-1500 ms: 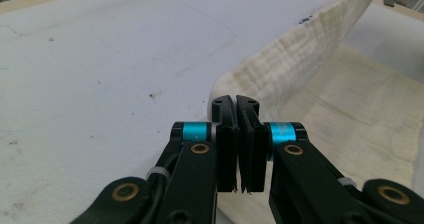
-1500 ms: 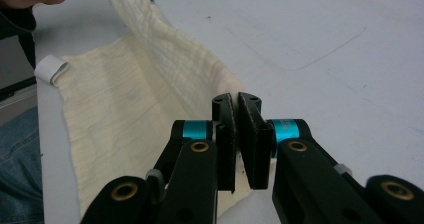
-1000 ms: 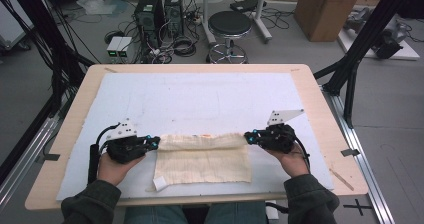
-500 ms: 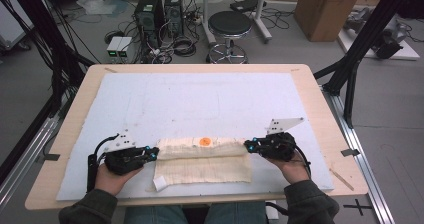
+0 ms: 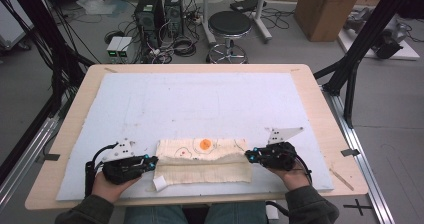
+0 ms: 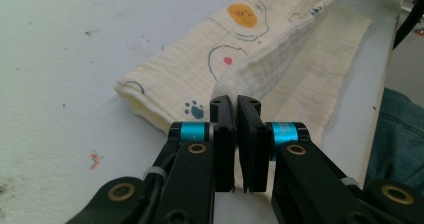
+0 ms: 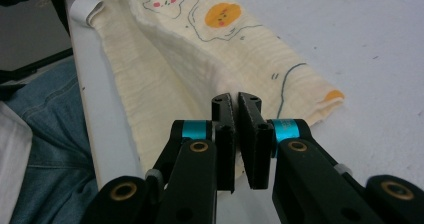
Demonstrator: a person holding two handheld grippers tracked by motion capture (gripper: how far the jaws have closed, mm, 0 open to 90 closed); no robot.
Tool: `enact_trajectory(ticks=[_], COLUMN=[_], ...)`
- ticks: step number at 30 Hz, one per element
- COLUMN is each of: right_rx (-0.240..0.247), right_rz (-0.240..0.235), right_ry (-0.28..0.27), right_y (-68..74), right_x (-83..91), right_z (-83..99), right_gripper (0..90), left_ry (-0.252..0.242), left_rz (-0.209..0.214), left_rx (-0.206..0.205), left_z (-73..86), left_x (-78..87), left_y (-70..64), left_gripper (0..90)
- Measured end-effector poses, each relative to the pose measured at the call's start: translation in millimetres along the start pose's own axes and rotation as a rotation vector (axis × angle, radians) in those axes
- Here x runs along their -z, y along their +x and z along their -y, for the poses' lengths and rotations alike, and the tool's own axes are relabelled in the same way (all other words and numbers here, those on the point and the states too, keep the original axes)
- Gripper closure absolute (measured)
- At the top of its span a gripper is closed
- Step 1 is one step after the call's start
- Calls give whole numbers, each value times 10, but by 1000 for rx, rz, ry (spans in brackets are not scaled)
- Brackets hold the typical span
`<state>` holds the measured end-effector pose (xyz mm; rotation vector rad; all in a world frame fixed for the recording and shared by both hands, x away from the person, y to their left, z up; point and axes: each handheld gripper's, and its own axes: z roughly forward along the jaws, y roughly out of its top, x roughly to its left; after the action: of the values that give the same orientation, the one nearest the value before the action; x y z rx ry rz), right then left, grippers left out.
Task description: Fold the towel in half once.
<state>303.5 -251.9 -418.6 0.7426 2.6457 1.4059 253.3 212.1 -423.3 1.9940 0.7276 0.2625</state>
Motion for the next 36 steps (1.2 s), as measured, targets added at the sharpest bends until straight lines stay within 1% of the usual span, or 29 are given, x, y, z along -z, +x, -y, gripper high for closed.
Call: enact_trajectory(ticks=[4,8,9,11,13,14,15,16,17,19,21,22,23,26,28,30,31,32,34,36], right_rx=[2,6,1,2,5,0,-1,2,5,9,7,3,12,30,40,46,46,56,59,60], right_rz=[-5,-14,-16,-28,-36,-45,-48,-49,-50,-48,-56,-58,-62,-87,-102,-114,-118,-121,-133,-146], right_ry=[11,21,24,22,17,19,13,11,1,-17,-26,-28,-33,-11,11,35,46,60,83,108], right_y=[21,43,50,56,63,70,73,78,81,86,93,98,92,126,145,152,157,159,168,176], right_x=[-16,-27,-25,-23,-14,-4,2,15,26,49,68,69,57,-6,-60,-114,-129,-156,-185,-203], right_z=[23,44,51,59,65,68,70,71,70,65,56,49,40,23,26,39,45,55,73,92], right_gripper=[853,853,852,842,821,808,795,784,782,767,760,758,753,731,727,729,730,729,730,733], left_ry=[17,14,12,6,-6,-16,-29,-42,-53,-67,-63,-60,-52,-24,6,37,59,75,101,137], left_rz=[13,24,28,37,49,54,68,76,80,78,67,72,72,77,77,86,92,97,111,108], left_rx=[-9,-2,-4,-3,3,9,12,8,14,19,25,30,31,19,10,1,-10,-14,-15,-28], left_z=[19,38,42,48,50,51,51,50,49,46,35,27,18,-3,-5,5,15,24,47,74], left_x=[-3,25,35,58,81,94,111,131,148,157,134,109,83,-3,-58,-91,-104,-112,-129,-149], left_y=[-28,-36,-36,-43,-46,-46,-47,-45,-46,-43,-29,-21,-18,-37,-55,-65,-68,-69,-74,-88], left_gripper=[851,849,848,836,789,762,741,722,697,693,693,694,698,712,736,754,769,774,781,791])
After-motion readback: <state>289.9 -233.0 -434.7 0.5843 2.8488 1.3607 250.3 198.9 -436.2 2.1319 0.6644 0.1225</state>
